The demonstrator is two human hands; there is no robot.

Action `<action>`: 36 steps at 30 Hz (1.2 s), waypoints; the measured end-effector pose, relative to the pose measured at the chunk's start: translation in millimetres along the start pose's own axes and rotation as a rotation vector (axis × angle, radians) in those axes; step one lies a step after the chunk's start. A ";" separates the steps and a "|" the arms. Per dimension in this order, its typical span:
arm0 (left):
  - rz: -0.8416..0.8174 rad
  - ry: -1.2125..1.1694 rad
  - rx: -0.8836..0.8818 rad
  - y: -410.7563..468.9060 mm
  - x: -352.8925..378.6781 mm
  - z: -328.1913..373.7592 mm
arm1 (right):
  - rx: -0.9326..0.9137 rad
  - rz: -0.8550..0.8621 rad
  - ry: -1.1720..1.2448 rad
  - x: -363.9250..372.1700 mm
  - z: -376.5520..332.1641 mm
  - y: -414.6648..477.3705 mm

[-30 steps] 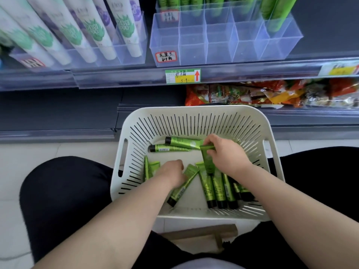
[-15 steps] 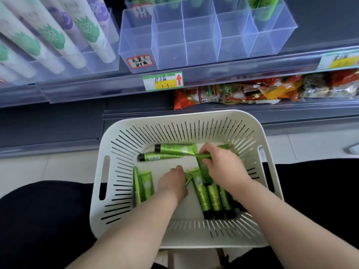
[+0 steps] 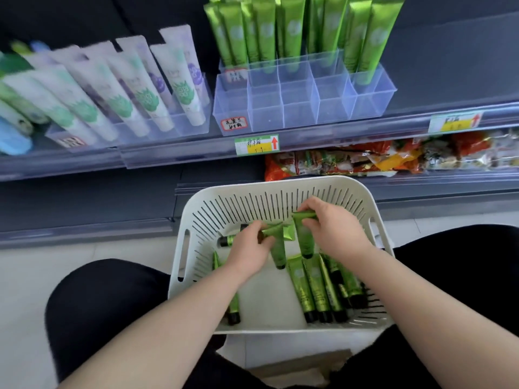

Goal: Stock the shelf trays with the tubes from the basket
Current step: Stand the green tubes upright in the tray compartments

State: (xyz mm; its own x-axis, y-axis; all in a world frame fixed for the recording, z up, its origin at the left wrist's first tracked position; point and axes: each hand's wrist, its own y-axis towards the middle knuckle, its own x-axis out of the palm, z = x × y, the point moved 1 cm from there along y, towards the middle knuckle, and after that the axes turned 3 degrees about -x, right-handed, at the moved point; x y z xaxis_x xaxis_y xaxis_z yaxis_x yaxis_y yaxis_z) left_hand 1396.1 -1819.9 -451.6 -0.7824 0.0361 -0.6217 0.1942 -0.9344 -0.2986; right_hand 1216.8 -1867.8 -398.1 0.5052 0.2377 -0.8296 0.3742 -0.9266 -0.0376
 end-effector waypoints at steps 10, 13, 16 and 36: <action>0.207 -0.148 0.398 21.7 -86.9 129.1 | -0.149 0.357 -0.066 -117.2 -41.3 27.8; 0.258 -0.188 0.433 37.0 -106.6 176.2 | -0.143 0.434 -0.088 -151.0 -43.5 43.7; 0.333 -0.234 0.475 54.9 -121.1 220.9 | -0.155 0.537 -0.091 -179.6 -46.1 61.2; 0.369 0.102 0.422 199.8 -98.1 315.7 | -0.145 0.663 -0.050 -238.5 -12.8 137.4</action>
State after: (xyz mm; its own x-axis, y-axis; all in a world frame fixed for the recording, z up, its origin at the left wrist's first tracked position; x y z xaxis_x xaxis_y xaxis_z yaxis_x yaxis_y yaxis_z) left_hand 1324.8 -2122.1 -221.7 -0.6422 -0.3052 -0.7032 0.1740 -0.9514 0.2541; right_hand 1157.7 -2048.1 -198.3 0.6284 -0.3839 -0.6765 0.0999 -0.8227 0.5597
